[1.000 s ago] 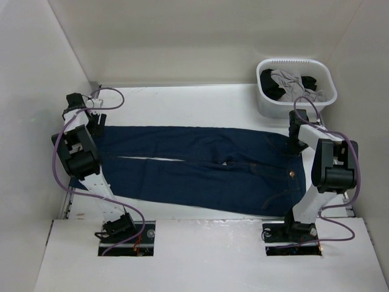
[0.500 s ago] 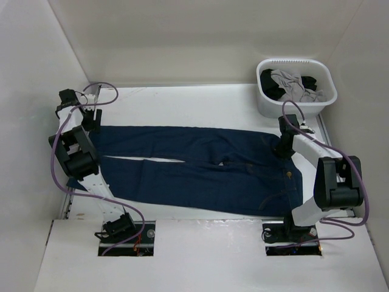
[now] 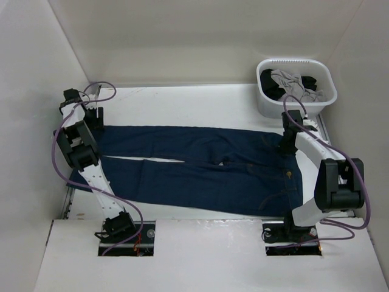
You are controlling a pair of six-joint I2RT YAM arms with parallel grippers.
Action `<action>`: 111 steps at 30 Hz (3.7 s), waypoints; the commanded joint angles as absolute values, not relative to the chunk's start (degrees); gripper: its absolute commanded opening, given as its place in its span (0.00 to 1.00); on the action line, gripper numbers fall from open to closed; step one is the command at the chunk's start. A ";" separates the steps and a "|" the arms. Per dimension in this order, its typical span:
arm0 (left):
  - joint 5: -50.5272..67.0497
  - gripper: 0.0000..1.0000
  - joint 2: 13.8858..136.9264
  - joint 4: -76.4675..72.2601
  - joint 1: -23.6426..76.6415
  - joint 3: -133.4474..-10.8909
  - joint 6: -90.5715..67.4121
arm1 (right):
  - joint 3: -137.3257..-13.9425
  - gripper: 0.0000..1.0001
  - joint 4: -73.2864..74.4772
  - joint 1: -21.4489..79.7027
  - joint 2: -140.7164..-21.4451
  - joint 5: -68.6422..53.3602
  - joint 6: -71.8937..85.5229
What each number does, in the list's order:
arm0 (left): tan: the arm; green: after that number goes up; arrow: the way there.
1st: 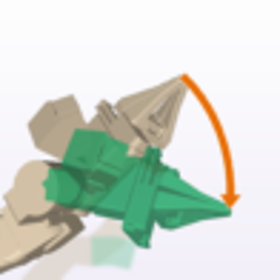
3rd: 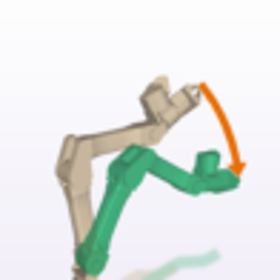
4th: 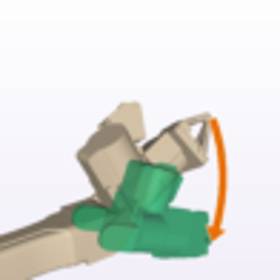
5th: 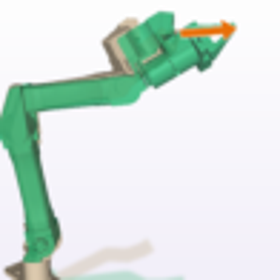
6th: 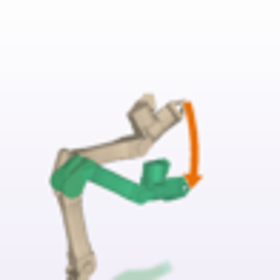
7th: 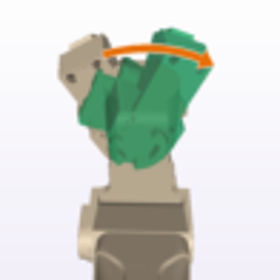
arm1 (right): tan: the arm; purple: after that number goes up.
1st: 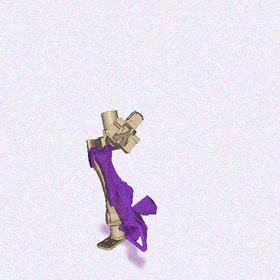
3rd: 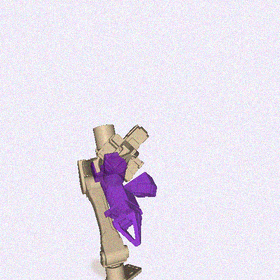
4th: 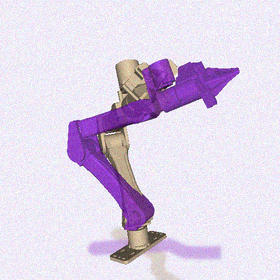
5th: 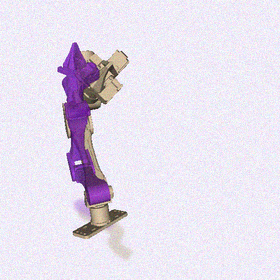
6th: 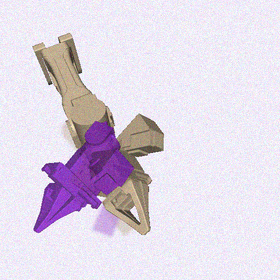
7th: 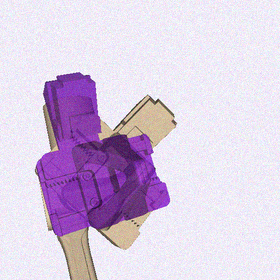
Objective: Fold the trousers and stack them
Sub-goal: Fold the trousers
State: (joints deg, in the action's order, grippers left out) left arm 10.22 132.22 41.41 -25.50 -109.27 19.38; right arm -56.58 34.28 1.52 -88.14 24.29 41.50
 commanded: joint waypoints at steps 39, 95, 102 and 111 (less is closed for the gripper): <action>18.36 0.00 98.55 23.29 -25.44 -87.30 30.06 | -46.62 0.00 22.14 -12.80 -58.67 11.07 43.67; 13.36 0.02 71.89 11.62 -34.15 -56.06 37.71 | -46.81 0.00 30.76 -24.13 -56.25 1.67 61.55; 13.10 0.02 70.49 8.52 -34.67 -59.68 36.56 | -49.51 0.00 37.95 -23.16 -44.85 7.12 55.63; 8.88 0.02 63.91 8.35 -33.97 -48.27 37.62 | -29.01 0.00 52.18 -26.42 -26.03 2.10 67.40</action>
State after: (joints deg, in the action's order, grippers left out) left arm 11.40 67.42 10.59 -34.06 -51.18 37.26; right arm -29.45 45.10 -26.46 -29.52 2.52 63.05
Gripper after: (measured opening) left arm 0.036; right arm 0.008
